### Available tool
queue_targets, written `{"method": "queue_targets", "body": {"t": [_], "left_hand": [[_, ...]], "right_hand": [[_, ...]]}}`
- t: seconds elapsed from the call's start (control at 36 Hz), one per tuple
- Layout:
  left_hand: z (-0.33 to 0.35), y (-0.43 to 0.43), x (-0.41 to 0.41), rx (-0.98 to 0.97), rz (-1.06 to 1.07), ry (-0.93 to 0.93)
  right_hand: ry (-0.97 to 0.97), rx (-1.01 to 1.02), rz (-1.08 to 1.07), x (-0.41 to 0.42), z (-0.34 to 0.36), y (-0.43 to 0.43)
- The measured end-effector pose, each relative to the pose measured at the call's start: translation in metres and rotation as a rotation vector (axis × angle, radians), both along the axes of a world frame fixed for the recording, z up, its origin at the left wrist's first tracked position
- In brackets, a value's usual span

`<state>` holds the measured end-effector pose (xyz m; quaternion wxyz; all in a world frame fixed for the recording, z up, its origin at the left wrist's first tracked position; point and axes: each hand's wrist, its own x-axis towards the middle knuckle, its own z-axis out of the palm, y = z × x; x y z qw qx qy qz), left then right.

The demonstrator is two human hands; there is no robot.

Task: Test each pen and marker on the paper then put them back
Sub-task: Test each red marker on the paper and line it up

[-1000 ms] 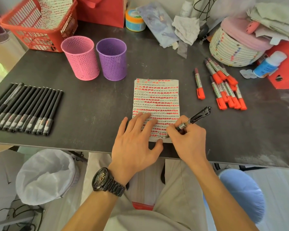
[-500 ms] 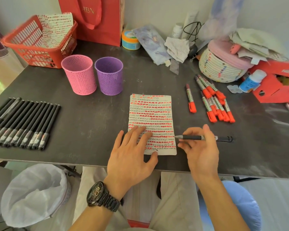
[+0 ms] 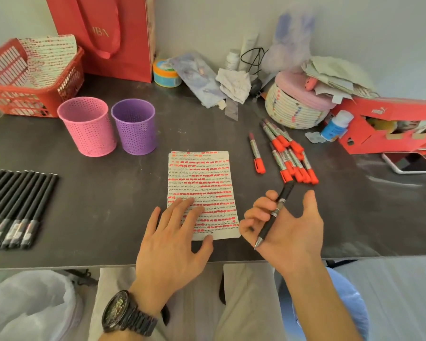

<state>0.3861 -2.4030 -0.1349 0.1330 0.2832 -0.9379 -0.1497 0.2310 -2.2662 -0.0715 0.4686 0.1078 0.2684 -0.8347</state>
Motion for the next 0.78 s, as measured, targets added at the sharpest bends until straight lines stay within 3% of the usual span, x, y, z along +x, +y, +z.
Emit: {"method": "queue_targets", "body": {"t": [0.39, 0.78], "left_hand": [[0.000, 0.001, 0.000, 0.015, -0.003, 0.031], [0.004, 0.002, 0.000, 0.022, -0.010, -0.002]], "right_hand": [[0.000, 0.048, -0.075, 0.012, -0.013, -0.005], [-0.023, -0.052, 0.019, 0.017, -0.013, 0.002]]}}
